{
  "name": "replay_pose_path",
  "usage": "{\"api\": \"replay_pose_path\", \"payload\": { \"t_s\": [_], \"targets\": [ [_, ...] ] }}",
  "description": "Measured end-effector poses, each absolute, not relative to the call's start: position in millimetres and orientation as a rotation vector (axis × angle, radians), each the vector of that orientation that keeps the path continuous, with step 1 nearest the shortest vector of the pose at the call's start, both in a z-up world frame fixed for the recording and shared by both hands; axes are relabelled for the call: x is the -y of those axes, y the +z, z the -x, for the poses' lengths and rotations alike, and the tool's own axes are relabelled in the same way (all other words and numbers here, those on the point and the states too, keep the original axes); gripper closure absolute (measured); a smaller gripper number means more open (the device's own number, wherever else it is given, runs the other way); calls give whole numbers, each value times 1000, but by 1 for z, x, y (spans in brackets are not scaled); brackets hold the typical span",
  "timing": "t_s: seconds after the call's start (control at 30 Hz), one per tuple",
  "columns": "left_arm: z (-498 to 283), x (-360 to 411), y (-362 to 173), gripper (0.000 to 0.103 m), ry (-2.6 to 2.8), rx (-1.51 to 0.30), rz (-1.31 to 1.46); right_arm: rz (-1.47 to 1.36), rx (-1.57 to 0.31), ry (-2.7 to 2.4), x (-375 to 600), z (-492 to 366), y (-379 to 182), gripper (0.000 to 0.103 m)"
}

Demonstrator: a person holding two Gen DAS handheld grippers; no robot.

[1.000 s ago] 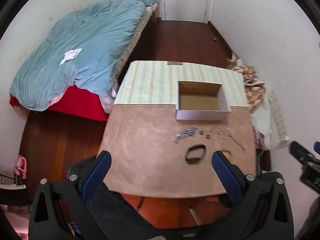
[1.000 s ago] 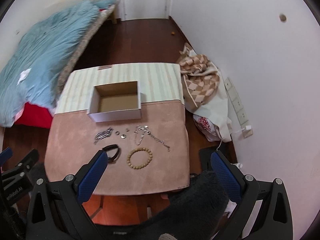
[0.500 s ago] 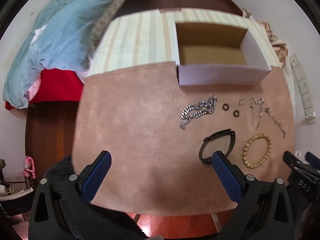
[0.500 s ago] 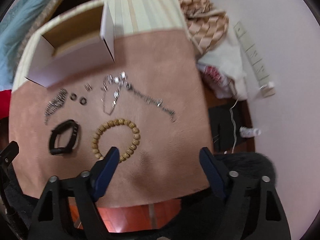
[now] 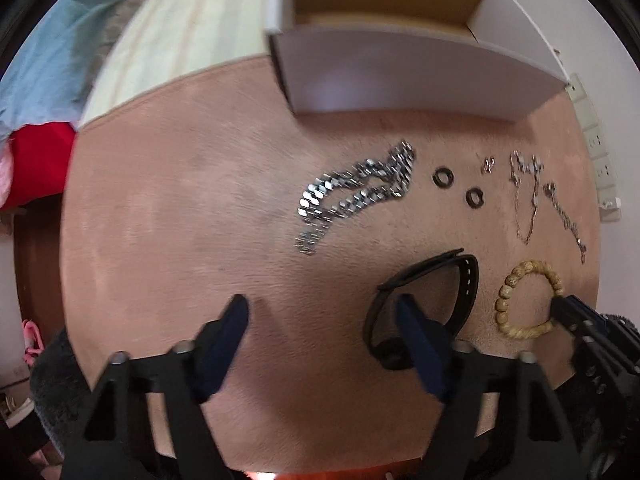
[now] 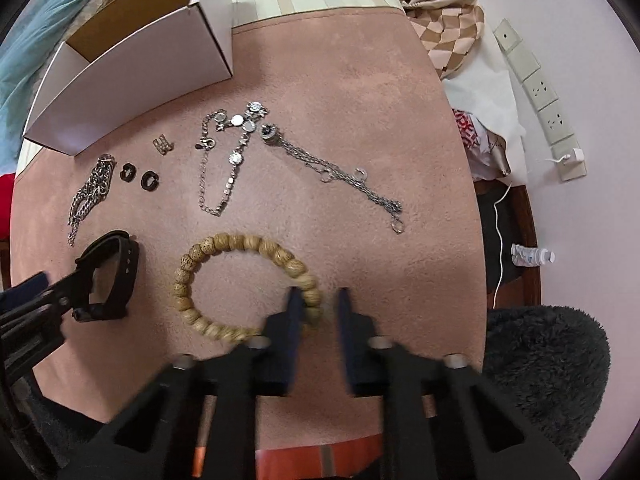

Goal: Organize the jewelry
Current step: 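Grasp the black watch band with the left tool while the right tool grasps the wooden bead bracelet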

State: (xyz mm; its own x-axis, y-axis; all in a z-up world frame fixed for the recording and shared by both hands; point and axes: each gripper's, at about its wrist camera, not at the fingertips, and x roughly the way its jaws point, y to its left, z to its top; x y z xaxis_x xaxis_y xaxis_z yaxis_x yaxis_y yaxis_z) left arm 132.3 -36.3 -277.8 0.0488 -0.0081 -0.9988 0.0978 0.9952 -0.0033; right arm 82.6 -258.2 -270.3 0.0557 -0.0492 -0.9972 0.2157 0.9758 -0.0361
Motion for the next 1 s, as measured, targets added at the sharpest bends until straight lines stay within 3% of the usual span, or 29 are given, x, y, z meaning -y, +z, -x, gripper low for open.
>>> {"api": "replay_pose_path", "payload": {
  "t_s": [0.07, 0.13, 0.2, 0.23, 0.8, 1.0],
  "targets": [
    [-132, 39, -280, 56, -102, -1505, -76, -160, -1522, -197, 265, -81, -271, 93],
    [-131, 40, -279, 69, -116, -1493, -93, -169, -1528, -193, 269, -79, -271, 93],
    [-130, 40, -279, 91, -125, -1490, -94, -173, -1529, -187, 271, -80, -271, 92],
    [-129, 38, -279, 93, -128, -1490, -91, -174, -1530, -190, 270, -79, -271, 92],
    [-104, 22, -269, 101, -80, -1444, -64, -109, -1469, -193, 252, -77, -267, 94],
    [-99, 15, -237, 102, -93, -1380, -40, -172, -1406, -134, 244, -75, -236, 94]
  ]
}}
